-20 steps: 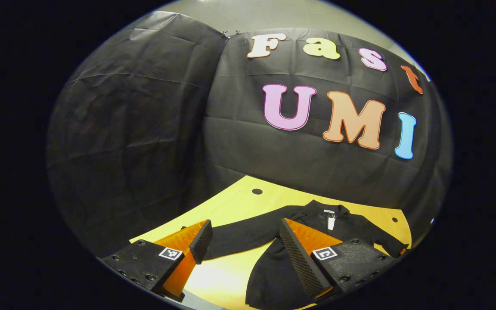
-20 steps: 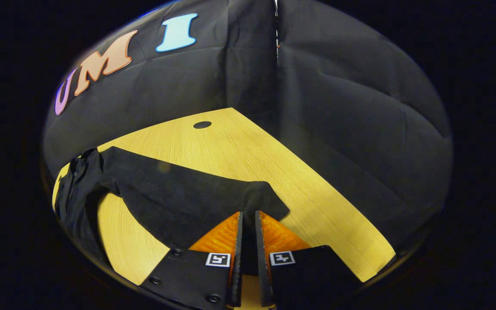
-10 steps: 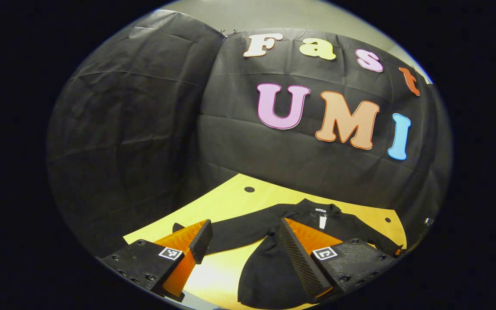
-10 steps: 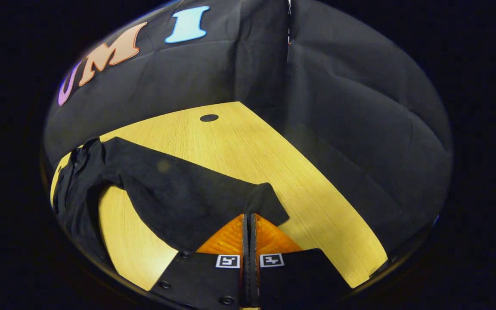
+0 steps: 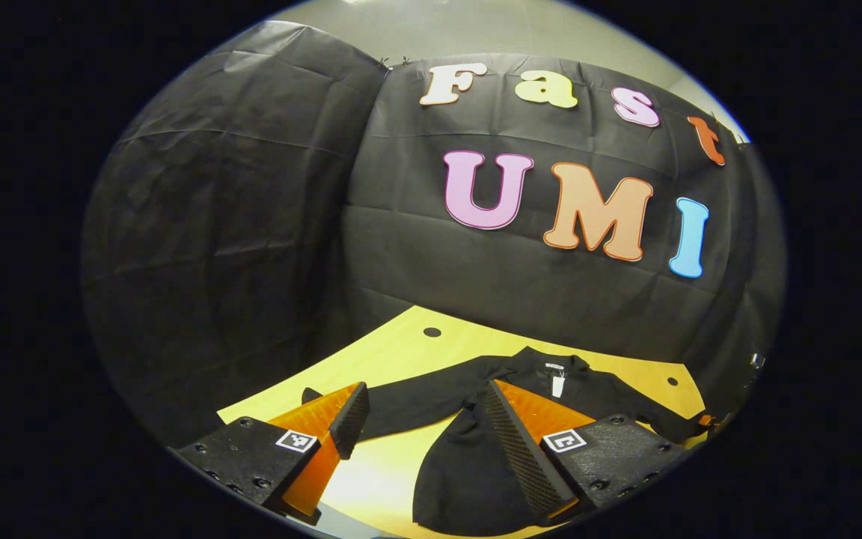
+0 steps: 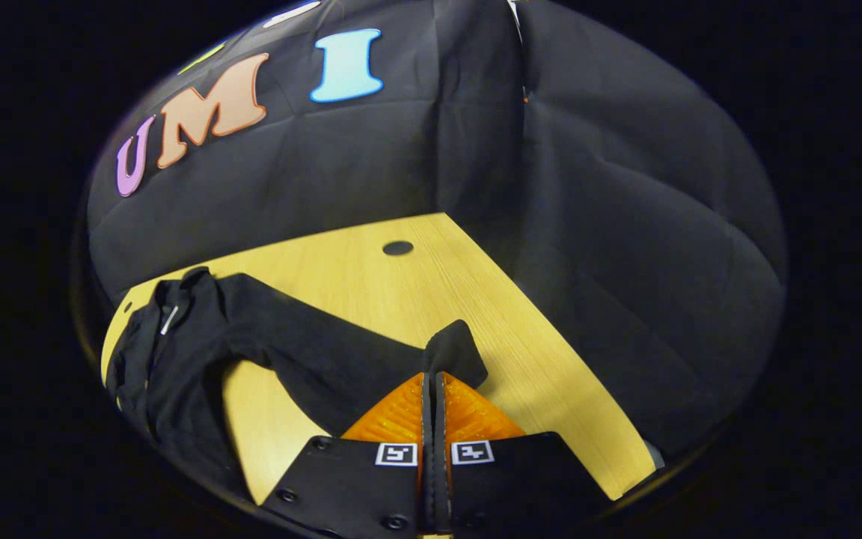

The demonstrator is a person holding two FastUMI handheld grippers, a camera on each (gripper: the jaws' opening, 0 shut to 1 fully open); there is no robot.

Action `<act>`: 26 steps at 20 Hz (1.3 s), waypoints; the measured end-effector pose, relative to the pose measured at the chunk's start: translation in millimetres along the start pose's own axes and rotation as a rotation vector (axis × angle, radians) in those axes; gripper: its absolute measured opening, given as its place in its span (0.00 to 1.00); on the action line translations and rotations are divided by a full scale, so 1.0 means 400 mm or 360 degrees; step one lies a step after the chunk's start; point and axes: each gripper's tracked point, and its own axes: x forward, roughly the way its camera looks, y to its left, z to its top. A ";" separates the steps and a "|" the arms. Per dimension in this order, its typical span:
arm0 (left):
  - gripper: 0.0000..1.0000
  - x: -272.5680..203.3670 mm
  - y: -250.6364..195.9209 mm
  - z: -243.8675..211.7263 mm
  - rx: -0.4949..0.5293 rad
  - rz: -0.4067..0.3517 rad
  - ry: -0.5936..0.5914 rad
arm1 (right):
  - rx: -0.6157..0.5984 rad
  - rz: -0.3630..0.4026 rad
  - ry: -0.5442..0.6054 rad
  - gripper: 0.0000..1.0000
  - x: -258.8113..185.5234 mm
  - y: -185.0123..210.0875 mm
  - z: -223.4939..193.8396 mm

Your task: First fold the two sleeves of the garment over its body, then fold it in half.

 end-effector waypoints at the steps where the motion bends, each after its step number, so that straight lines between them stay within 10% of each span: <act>1: 0.92 0.006 0.002 -0.006 -0.0012 -0.0004 0.0008 | -0.0006 0.0022 -0.0035 0.02 -0.013 0.022 0.032; 11: 0.93 0.080 0.117 -0.004 -0.0072 -0.0067 0.0040 | -0.0109 0.0264 -0.0298 0.02 -0.109 0.404 0.265; 26: 0.93 0.187 0.336 -0.010 -0.0115 -0.0010 0.0118 | -0.0148 0.0800 -0.0380 0.02 -0.191 1.123 0.339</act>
